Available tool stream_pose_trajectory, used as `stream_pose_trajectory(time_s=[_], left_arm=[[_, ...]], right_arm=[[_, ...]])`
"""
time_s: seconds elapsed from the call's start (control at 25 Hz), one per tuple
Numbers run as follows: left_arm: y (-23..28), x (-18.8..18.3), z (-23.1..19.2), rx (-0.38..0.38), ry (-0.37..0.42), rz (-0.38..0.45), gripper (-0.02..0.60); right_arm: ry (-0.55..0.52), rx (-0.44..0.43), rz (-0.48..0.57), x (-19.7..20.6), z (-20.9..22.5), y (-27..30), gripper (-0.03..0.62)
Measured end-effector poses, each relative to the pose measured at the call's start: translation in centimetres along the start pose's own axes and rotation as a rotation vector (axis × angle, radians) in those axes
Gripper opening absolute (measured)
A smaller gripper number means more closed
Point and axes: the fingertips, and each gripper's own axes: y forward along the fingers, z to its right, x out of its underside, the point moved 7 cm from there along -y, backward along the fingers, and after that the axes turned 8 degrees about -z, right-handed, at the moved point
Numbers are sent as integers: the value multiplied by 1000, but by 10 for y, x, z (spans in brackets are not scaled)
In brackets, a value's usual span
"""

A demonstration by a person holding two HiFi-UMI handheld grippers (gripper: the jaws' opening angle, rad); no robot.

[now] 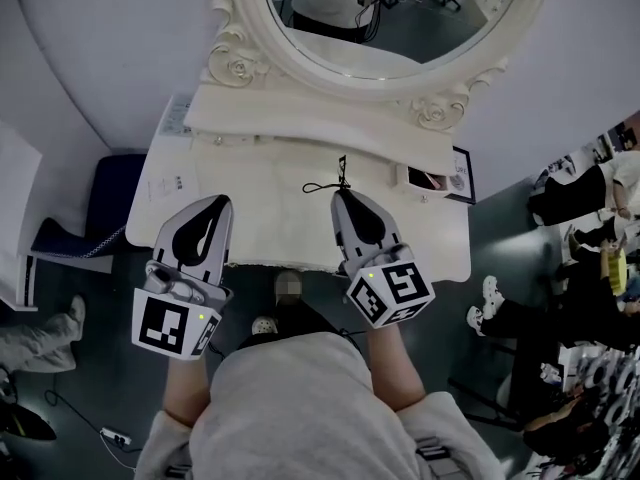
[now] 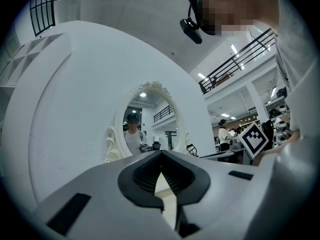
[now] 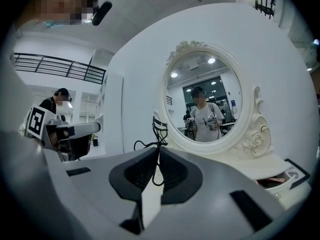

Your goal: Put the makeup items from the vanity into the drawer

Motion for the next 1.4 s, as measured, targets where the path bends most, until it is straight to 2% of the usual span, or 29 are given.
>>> stream_pose_trajectory(time_s=[0.72, 1.0, 1.4], left_arm=[[1, -12, 38, 132, 12, 44, 14], [31, -17, 56, 176, 4, 47, 14], [75, -20, 102, 251, 8, 51, 12]], right_arm=[[-18, 130, 87, -7, 2, -72, 32], [-28, 179, 92, -12, 30, -88, 32], [-15, 272, 79, -7, 85, -126, 32]])
